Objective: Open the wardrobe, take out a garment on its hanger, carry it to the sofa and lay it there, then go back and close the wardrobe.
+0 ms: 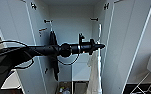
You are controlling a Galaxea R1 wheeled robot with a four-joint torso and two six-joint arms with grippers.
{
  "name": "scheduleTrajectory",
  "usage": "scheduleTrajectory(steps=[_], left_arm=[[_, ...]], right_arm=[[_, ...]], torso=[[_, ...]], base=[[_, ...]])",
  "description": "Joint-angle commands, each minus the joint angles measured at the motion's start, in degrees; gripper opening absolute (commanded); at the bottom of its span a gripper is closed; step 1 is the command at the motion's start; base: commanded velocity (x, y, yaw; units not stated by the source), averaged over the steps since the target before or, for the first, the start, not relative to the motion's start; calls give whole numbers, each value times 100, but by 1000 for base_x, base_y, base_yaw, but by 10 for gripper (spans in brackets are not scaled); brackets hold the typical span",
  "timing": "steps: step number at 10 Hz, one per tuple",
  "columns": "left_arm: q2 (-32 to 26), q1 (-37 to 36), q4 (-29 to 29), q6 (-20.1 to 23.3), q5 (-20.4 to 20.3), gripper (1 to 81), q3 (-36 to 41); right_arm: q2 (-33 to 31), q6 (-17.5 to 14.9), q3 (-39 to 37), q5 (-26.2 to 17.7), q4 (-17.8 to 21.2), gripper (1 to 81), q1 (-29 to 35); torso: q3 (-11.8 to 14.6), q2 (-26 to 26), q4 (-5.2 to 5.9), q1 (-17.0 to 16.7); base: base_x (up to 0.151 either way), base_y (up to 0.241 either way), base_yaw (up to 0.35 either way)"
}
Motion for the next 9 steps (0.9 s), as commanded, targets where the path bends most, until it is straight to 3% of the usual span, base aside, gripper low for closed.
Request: scheduleTrajectory(steps=[1,6,9], left_arm=[[-4,-951,136,88,-280,10,-20],[-83,-811,268,88,-306,10,191],[-329,-451,724,97,-509,10,288]], right_arm=[[36,-12,53,-227,-47,811,253],[1,-12,44,-193,-56,811,245],[-386,-47,79,292,-91,811,140]], torso=[[0,0,0,1],[0,0,0,1],[2,-2,0,1]], base=[[-65,0,0],[-39,0,0],[0,0,0]])
